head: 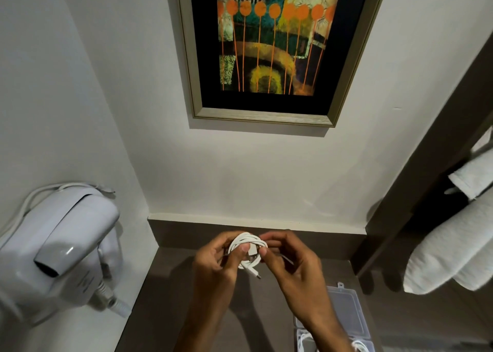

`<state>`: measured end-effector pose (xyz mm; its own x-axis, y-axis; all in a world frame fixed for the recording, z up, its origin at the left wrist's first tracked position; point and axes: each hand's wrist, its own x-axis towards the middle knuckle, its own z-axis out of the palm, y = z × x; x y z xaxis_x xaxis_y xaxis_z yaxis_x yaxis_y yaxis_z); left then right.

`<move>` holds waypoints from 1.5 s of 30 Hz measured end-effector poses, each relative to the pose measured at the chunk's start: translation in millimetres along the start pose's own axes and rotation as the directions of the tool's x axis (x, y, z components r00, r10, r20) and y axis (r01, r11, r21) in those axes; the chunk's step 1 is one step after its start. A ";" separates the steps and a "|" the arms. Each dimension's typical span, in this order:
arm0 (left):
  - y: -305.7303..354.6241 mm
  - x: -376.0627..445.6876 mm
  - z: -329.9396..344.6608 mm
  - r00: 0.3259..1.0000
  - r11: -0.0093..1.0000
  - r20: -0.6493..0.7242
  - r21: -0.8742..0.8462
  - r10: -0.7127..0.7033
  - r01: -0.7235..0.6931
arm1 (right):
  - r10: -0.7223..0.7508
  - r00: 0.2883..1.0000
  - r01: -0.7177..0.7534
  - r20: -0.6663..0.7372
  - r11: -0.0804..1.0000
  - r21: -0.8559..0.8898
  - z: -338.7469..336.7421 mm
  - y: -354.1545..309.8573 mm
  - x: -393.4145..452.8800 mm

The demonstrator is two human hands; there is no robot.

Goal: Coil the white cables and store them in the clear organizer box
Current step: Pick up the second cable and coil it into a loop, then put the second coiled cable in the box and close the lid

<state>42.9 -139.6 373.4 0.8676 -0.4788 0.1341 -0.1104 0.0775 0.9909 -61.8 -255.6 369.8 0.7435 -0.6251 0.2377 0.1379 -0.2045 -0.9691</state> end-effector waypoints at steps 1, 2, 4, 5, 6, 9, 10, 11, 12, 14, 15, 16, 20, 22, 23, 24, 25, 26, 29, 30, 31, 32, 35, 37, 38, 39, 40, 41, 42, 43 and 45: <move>-2.4 0.1 -0.1 1.000 1.000 -0.013 -0.007 -0.015 0.015 | -0.020 1.000 0.020 0.006 0.999 -0.035 -0.2 0.0 0.1; -4.3 -0.2 0.1 0.999 0.999 -0.023 -0.018 -0.032 0.032 | -0.035 0.999 0.036 0.013 0.996 -0.077 -0.1 0.2 0.2; -6.4 -1.8 1.9 0.996 0.996 -0.041 -0.046 -0.074 0.072 | -0.057 0.998 0.059 0.021 0.986 -0.155 0.8 1.1 0.6; -7.6 -2.9 3.2 0.994 0.994 -0.050 -0.056 -0.094 0.091 | -0.065 0.998 0.068 0.021 0.980 -0.185 1.7 1.7 1.1; -8.4 -3.9 4.8 0.992 0.992 -0.054 -0.066 -0.112 0.108 | -0.072 0.997 0.074 0.019 0.975 -0.208 2.2 2.4 1.5; -7.9 -4.0 7.4 0.987 0.985 -0.066 -0.107 -0.146 0.138 | -0.073 0.997 0.073 0.005 0.975 -0.211 1.8 4.4 2.7; -7.3 -2.9 6.9 0.988 0.985 -0.070 -0.118 -0.137 0.128 | -0.059 0.998 0.056 -0.013 0.980 -0.189 1.2 5.1 2.7; -7.2 -1.7 6.1 0.991 0.987 -0.072 -0.119 -0.114 0.105 | -0.037 0.999 0.031 -0.038 0.988 -0.149 0.4 5.8 2.2; -7.0 -0.9 5.6 0.994 0.991 -0.067 -0.112 -0.082 0.074 | -0.018 0.998 0.012 -0.063 0.995 -0.101 -0.4 6.8 1.7; -8.8 -0.6 6.2 0.998 1.000 -0.059 -0.022 0.018 -0.020 | -0.016 0.995 0.011 -0.097 0.999 -0.048 -1.3 9.6 -0.2; -10.2 -1.2 7.1 0.994 0.994 -0.058 0.063 0.088 -0.084 | -0.025 0.994 0.021 -0.106 0.999 -0.037 -0.7 11.7 -1.6; -11.0 -2.1 8.7 0.987 0.978 -0.055 0.151 0.154 -0.144 | -0.029 0.992 0.026 -0.120 0.999 -0.027 -0.1 14.5 -3.2; -12.6 -3.0 14.6 0.940 0.879 -0.052 0.374 0.338 -0.295 | 0.030 0.986 -0.039 -0.163 0.998 -0.051 2.0 22.4 -6.7; -14.6 -1.0 16.4 0.926 0.836 -0.019 0.437 0.377 -0.332 | 0.047 0.991 -0.057 -0.126 0.995 -0.081 1.9 27.1 -9.0; -15.9 -0.1 17.4 0.921 0.816 0.006 0.461 0.389 -0.348 | 0.059 0.992 -0.067 -0.109 0.995 -0.074 1.7 28.6 -10.3; -16.4 0.2 18.7 0.923 0.810 0.034 0.467 0.384 -0.355 | 0.072 0.992 -0.078 -0.099 0.995 -0.062 1.6 29.1 -10.8; -17.1 -0.4 20.1 0.931 0.817 0.067 0.459 0.360 -0.349 | 0.084 0.992 -0.090 -0.098 0.994 -0.064 1.3 28.7 -11.1; -18.9 -0.8 21.9 0.941 0.823 0.101 0.461 0.324 -0.333 | 0.087 0.991 -0.097 -0.105 0.992 -0.087 0.8 28.5 -11.3; -35.0 -1.3 27.2 0.964 0.813 0.207 0.524 0.166 -0.252 | 0.102 0.978 -0.130 -0.181 0.980 -0.153 -5.7 40.9 -13.1; -43.7 -1.6 29.5 0.964 0.816 0.247 0.536 0.095 -0.218 | 0.098 0.970 -0.138 -0.220 0.975 -0.175 -10.6 51.4 -15.7; -52.3 -1.2 32.6 0.956 0.830 0.291 0.527 0.022 -0.179 | 0.094 0.962 -0.151 -0.258 0.965 -0.212 -16.1 62.1 -18.8; -63.3 -1.8 36.5 0.940 0.855 0.338 0.500 -0.046 -0.138 | 0.093 0.953 -0.171 -0.290 0.950 -0.259 -22.9 72.3 -23.6; -104.2 -7.2 56.5 0.888 0.897 0.426 0.440 -0.174 -0.036 | 0.111 0.921 -0.249 -0.372 0.904 -0.347 -43.3 101.5 -42.9; -132.7 -15.8 74.4 0.849 0.910 0.417 0.383 -0.325 0.160 | 0.166 0.881 -0.338 -0.443 0.877 -0.343 -57.4 123.7 -59.7; -148.2 -23.7 85.6 0.810 0.897 0.428 0.364 -0.401 0.251 | 0.212 0.850 -0.400 -0.483 0.855 -0.330 -66.7 137.1 -71.7; -162.8 -31.5 95.0 0.772 0.880 0.446 0.364 -0.452 0.305 | 0.261 0.815 -0.465 -0.518 0.827 -0.315 -74.6 149.8 -83.7; -178.7 -41.0 104.6 0.736 0.860 0.467 0.399 -0.489 0.318 | 0.308 0.777 -0.530 -0.549 0.791 -0.306 -83.5 162.8 -98.1; -194.3 -51.1 113.4 0.704 0.841 0.488 0.445 -0.516 0.308 | 0.346 0.736 -0.590 -0.582 0.749 -0.302 -91.9 174.9 -113.3; -208.8 -62.2 121.0 0.681 0.823 0.500 0.491 -0.535 0.286 | 0.377 0.691 -0.647 -0.617 0.703 -0.294 -100.1 186.6 -129.2; -221.6 -73.2 127.3 0.665 0.804 0.501 0.529 -0.553 0.271 | 0.407 0.643 -0.700 -0.649 0.655 -0.283 -107.7 197.8 -144.8; -240.1 -90.3 136.7 0.656 0.766 0.481 0.595 -0.582 0.243 | 0.460 0.559 -0.786 -0.690 0.559 -0.264 -118.3 216.3 -168.8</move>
<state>-75.2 -234.4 125.3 0.4002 -0.7798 -0.4814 -0.1622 -0.5773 0.8003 -235.0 -283.4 127.8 0.0269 -0.9633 -0.2672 -0.6804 0.1782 -0.7108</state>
